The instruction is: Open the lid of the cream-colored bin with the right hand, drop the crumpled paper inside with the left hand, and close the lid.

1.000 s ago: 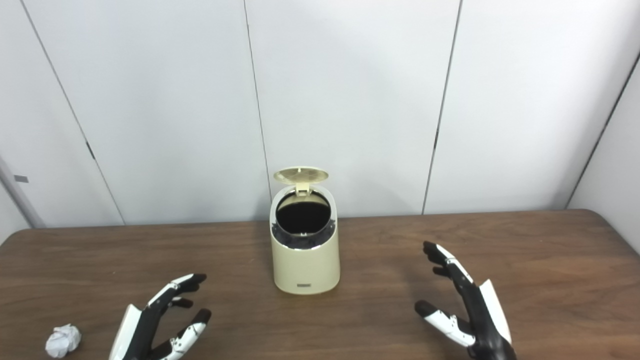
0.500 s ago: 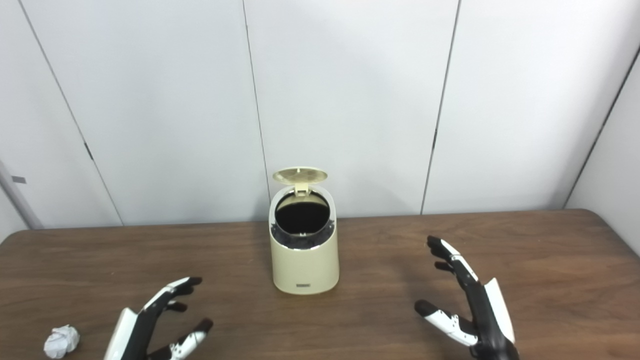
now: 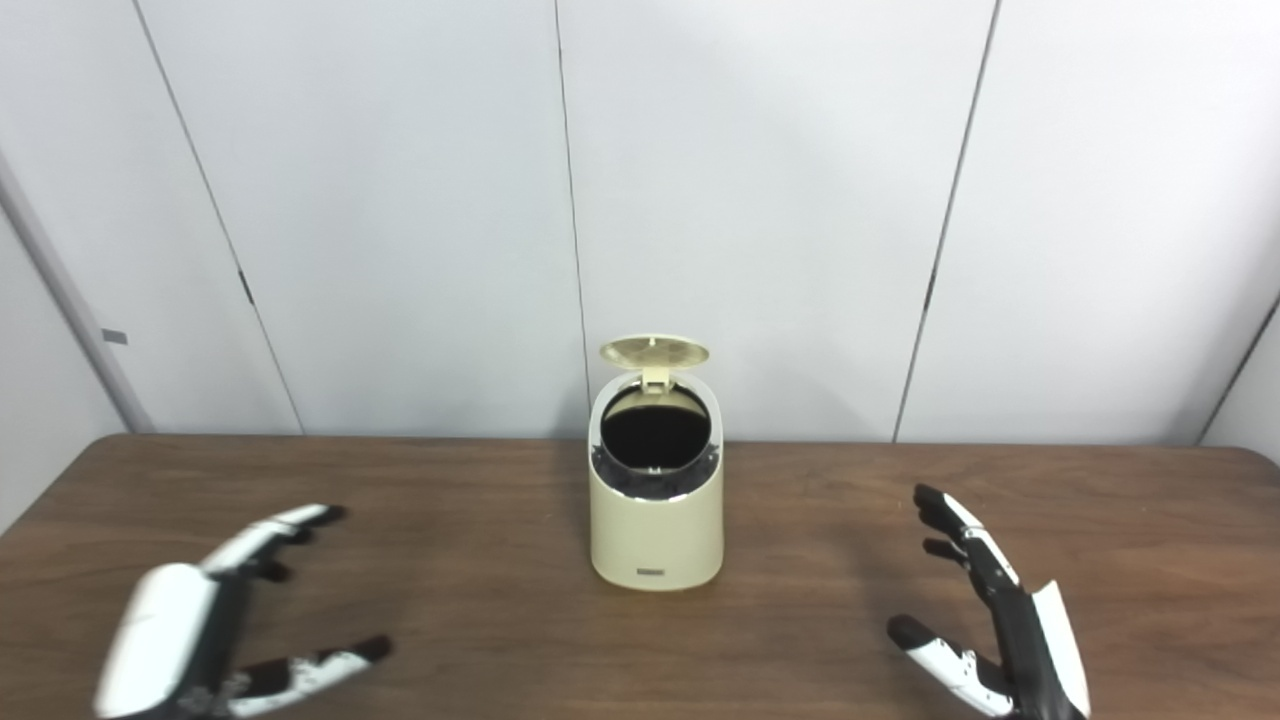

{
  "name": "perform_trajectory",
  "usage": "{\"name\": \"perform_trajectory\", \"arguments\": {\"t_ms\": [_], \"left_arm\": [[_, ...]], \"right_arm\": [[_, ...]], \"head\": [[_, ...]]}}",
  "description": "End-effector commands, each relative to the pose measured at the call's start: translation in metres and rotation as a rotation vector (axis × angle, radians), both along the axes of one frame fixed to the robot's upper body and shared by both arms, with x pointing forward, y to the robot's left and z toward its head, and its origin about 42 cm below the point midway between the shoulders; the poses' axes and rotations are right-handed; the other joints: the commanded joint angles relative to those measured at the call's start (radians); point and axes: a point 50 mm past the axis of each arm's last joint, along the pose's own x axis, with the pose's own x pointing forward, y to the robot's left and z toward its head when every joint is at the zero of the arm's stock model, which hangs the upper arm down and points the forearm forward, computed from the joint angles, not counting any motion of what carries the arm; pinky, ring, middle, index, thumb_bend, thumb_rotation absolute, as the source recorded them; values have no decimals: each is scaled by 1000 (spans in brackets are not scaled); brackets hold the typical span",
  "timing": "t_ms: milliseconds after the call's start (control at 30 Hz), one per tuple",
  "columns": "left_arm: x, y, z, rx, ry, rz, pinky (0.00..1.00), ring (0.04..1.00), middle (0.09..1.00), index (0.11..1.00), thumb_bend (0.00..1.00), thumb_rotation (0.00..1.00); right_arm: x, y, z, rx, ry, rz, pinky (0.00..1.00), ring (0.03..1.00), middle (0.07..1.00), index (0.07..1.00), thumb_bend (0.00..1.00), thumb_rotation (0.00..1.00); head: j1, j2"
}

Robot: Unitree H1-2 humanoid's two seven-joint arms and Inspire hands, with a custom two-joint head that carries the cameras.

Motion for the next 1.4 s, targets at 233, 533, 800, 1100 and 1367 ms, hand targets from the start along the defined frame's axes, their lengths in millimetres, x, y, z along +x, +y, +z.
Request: {"name": "perform_trajectory", "arguments": {"t_ms": [233,533,800,1100,1367], "left_arm": [[-30,25,54,104,-93,102,536,710,755,741,955,278],[-48,41,49,95,-14,239,542,686,722,693,1000,88],[-51,51,15,51,75,310,572,687,720,675,1000,95],[-42,53,-23,32,117,341,595,719,743,705,1000,250],[-29,51,-40,45,146,376,581,723,745,705,1000,299]], "right_arm": [[-7,-15,-9,-28,2,-4,765,845,858,851,798,790],[-4,-31,-6,-42,3,-21,740,823,840,836,796,790],[-6,-45,3,-45,17,-24,764,843,849,842,779,793],[-9,-55,16,-42,30,-12,671,823,837,834,808,808],[-6,-65,17,-56,31,-39,587,757,789,781,876,826]], "head": [[40,11],[110,23],[214,46],[305,65],[380,65]]}}
